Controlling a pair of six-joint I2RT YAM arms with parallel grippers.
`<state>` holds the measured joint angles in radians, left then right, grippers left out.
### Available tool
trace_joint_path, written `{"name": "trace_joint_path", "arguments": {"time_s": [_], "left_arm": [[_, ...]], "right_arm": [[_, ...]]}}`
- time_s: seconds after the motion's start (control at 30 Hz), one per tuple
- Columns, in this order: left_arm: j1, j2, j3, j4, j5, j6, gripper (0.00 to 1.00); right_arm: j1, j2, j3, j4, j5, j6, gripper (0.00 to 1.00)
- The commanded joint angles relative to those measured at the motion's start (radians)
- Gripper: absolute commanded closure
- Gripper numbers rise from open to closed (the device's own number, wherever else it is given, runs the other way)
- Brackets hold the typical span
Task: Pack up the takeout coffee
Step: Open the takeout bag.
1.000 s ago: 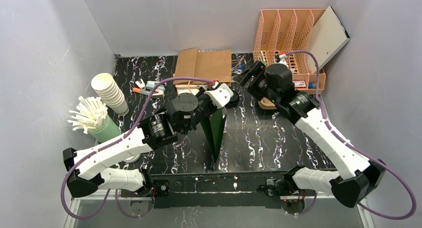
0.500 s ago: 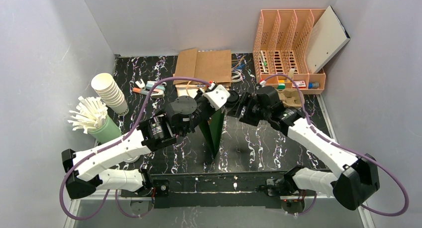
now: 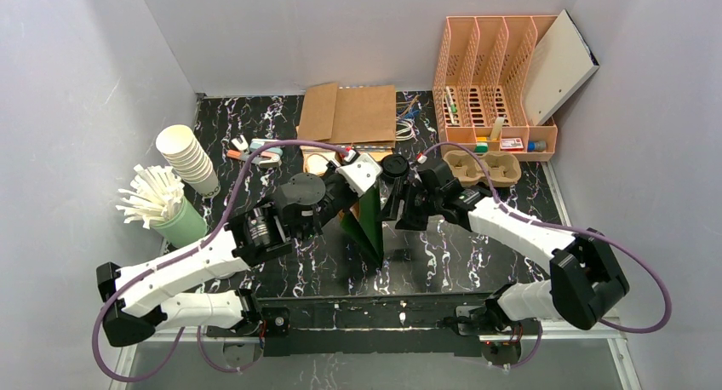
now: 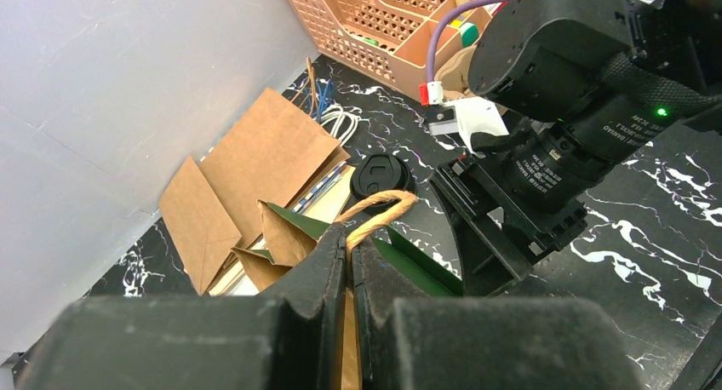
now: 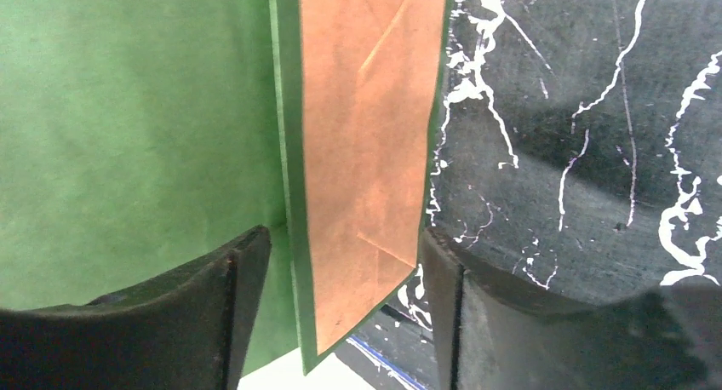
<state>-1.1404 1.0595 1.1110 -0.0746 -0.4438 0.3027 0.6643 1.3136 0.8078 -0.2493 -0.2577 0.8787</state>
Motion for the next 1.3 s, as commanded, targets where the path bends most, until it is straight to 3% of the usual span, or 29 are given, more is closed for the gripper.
{"name": "trace_joint_path", "arguments": {"time_s": [0.0,0.17,0.43,0.57,0.6,0.77,0.9,1.13,1.27], "left_arm": [[0.004,-0.036,-0.01,0.021,0.001,-0.013,1.0],[0.004,-0.062,-0.021,0.015,-0.025,0.003,1.0],[0.004,-0.112,-0.036,-0.018,-0.145,-0.007,1.0],[0.004,-0.138,-0.045,-0.041,-0.174,-0.035,1.0],[0.004,-0.141,-0.046,-0.048,-0.193,-0.044,1.0],[0.004,-0.175,-0.044,-0.071,-0.319,-0.078,1.0],[0.004,-0.198,-0.017,-0.1,-0.324,-0.088,1.0],[0.004,-0.196,0.003,-0.1,-0.143,-0.098,1.0],[0.004,-0.173,0.025,-0.087,-0.026,-0.068,1.0]], "right_arm": [[0.005,0.03,0.025,0.002,0.052,-0.039,0.34],[0.005,0.021,0.013,-0.043,0.149,-0.051,0.61],[0.003,-0.004,-0.043,-0.036,0.206,-0.068,0.65],[0.003,0.017,-0.059,-0.002,0.17,-0.091,0.91],[0.004,0.024,-0.056,-0.005,0.17,-0.09,0.93],[0.004,0.027,-0.069,0.001,0.189,-0.083,0.92],[0.003,0.029,-0.104,0.039,0.183,-0.08,0.85],[0.004,0.048,-0.161,0.174,0.057,-0.109,0.65],[0.003,0.042,-0.197,0.239,0.013,-0.099,0.59]]}}
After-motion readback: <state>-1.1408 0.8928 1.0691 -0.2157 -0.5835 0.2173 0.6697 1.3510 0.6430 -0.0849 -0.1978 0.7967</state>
